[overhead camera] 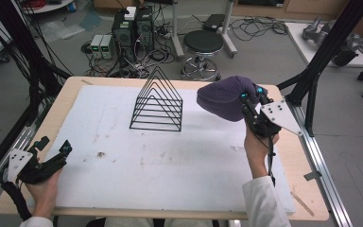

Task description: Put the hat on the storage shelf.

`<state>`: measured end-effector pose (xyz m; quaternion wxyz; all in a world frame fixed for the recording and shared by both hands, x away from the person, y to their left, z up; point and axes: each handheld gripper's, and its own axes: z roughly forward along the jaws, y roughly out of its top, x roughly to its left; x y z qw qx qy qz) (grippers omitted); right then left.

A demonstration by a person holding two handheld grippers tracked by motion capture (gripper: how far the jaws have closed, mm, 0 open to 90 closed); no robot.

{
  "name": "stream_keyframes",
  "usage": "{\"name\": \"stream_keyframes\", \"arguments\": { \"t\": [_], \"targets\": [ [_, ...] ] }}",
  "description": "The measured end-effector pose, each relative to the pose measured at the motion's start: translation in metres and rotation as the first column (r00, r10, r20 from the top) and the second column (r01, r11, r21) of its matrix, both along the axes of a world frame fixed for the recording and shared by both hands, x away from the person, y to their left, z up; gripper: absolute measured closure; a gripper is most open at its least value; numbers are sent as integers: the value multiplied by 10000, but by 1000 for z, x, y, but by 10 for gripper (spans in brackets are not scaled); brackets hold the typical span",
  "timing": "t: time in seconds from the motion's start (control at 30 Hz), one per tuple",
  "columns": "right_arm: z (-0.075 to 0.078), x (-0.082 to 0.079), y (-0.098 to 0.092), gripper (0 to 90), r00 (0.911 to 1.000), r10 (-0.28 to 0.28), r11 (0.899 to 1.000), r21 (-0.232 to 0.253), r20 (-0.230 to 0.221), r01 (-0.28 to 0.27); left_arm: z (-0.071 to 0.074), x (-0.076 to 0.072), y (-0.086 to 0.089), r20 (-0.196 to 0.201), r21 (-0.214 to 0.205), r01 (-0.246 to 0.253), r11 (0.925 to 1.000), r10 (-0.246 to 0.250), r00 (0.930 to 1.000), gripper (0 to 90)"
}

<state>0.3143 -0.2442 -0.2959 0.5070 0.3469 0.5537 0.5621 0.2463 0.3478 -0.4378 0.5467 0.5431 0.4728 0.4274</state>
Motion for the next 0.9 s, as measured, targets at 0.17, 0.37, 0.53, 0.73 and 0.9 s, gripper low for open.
{"name": "stream_keyframes", "arguments": {
  "t": [0.17, 0.37, 0.53, 0.73, 0.9],
  "targets": [
    [11, -10, 6, 732, 9994, 196, 9990, 393, 273, -206, 2, -1, -4, 169, 300, 55, 9995, -60, 9998, 229],
    [22, -21, 16, 727, 9969, 560, 9968, 543, 558, -591, 3, -1, -5, 182, 330, 98, 9994, -104, 9998, 229],
    [29, -26, 25, 726, 9951, 763, 9952, 564, 630, -799, 4, -2, -5, 239, 274, 104, 9996, -111, 9997, 229],
    [39, -33, 43, 721, 9899, 1189, 9906, 586, 768, -1235, 9, -2, -9, 472, 158, 314, 9994, -321, 9984, 229],
    [45, -35, 62, 718, 9845, 1573, 9853, 552, 773, -1618, 19, 1, -18, 827, 327, 733, 9968, -758, 9937, 229]
  ]
}}
